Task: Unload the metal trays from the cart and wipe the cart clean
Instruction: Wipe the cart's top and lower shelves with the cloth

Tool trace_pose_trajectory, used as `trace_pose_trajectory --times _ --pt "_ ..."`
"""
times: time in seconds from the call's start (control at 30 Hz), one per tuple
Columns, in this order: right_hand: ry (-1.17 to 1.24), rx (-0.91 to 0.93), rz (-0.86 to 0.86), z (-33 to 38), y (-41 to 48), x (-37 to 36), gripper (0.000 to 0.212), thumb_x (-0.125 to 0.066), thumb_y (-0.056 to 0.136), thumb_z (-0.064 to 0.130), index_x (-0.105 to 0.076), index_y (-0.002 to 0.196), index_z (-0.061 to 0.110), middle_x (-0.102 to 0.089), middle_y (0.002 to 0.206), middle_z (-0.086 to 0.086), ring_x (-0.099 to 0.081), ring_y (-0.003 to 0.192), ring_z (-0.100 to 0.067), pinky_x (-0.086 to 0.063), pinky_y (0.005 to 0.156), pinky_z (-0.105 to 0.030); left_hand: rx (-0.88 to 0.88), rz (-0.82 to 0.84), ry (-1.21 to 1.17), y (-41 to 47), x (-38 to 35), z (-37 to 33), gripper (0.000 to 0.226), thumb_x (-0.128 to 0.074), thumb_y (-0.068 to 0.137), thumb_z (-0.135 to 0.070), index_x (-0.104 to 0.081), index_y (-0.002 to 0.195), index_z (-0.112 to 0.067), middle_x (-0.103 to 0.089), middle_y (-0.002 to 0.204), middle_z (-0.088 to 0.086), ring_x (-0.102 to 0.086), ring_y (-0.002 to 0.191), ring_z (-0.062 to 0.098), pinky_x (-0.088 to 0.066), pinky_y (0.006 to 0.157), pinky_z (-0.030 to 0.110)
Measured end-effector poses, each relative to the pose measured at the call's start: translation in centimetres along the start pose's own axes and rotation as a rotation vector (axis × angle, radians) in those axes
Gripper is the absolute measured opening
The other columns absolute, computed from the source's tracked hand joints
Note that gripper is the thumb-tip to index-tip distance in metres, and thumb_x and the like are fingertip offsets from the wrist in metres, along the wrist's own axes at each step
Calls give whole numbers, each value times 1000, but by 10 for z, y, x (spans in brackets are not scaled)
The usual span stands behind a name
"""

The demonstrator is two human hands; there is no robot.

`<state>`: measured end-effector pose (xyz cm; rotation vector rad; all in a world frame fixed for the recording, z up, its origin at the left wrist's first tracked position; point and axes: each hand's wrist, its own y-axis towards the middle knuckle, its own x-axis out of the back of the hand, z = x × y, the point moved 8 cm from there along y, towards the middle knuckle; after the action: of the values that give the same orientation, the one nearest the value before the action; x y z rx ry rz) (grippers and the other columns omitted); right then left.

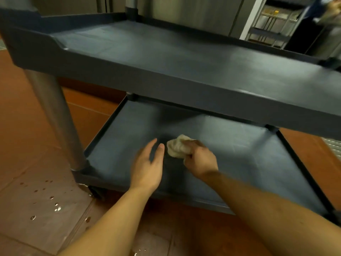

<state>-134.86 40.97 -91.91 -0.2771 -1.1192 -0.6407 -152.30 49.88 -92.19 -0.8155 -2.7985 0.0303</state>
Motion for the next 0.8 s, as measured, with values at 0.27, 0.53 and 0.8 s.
trace_pose_trajectory --times 0.27,0.53,0.8 --pt "-159 -209 221 -83 -20 0 84 -49 78 71 -17 147 36 -26 150 -5 -38 132 -35 -43 101 -49 -37 25 87 -7 -23 -5 50 -40 88 -65 -42 134 -47 -44 142 -13 -38 133 12 -33 110 41" --pt "-84 -206 149 -61 -8 -16 57 -60 82 15 -40 134 27 -49 129 -10 -55 112 -33 -53 89 -41 -35 49 111 -11 -53 -9 52 -39 85 -67 -42 133 -50 -43 142 -12 -38 133 14 -33 109 45" --pt "509 -454 -21 -132 -14 55 12 -54 83 26 -65 86 31 -73 73 6 -67 53 -17 -53 42 -32 -78 99 106 -11 -92 -10 45 -44 90 -57 -47 133 -44 -49 138 -11 -42 129 12 -32 101 28"
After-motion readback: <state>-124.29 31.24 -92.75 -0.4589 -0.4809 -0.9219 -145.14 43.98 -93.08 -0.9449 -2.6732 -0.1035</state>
